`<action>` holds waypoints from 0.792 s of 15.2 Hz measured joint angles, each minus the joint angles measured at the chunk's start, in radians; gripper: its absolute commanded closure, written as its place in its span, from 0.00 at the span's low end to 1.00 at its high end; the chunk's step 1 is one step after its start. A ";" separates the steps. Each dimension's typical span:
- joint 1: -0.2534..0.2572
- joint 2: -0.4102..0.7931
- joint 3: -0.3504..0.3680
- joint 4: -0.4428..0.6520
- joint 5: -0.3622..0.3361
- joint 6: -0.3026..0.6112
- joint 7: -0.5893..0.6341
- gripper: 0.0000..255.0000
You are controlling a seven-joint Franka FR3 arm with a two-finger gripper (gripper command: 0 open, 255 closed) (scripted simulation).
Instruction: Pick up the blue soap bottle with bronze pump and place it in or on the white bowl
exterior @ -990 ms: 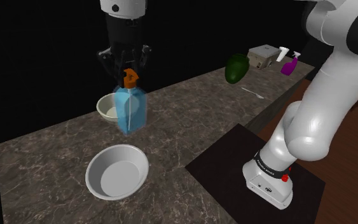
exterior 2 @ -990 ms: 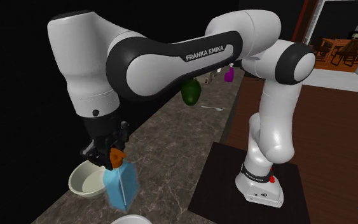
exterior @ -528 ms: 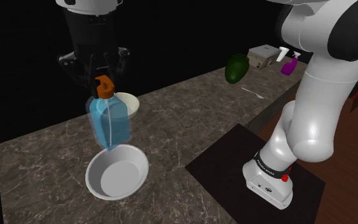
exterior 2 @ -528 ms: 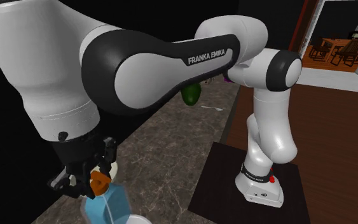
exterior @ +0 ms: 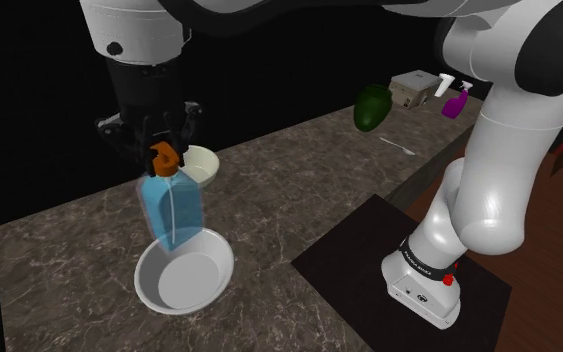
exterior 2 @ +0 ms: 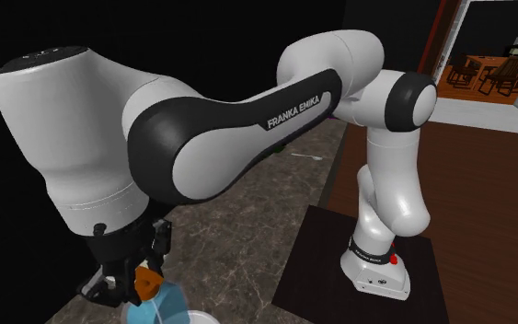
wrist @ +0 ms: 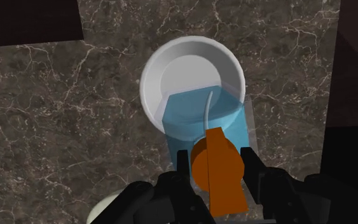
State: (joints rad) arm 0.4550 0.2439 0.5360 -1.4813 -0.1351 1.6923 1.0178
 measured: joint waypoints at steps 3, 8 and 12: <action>-0.005 -0.006 -0.001 -0.047 0.002 0.042 0.000 1.00; -0.010 -0.012 -0.003 -0.122 0.004 0.112 0.003 1.00; -0.012 -0.003 -0.005 -0.166 -0.002 0.162 0.006 1.00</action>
State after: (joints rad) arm 0.4433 0.2405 0.5307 -1.6473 -0.1369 1.8547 1.0236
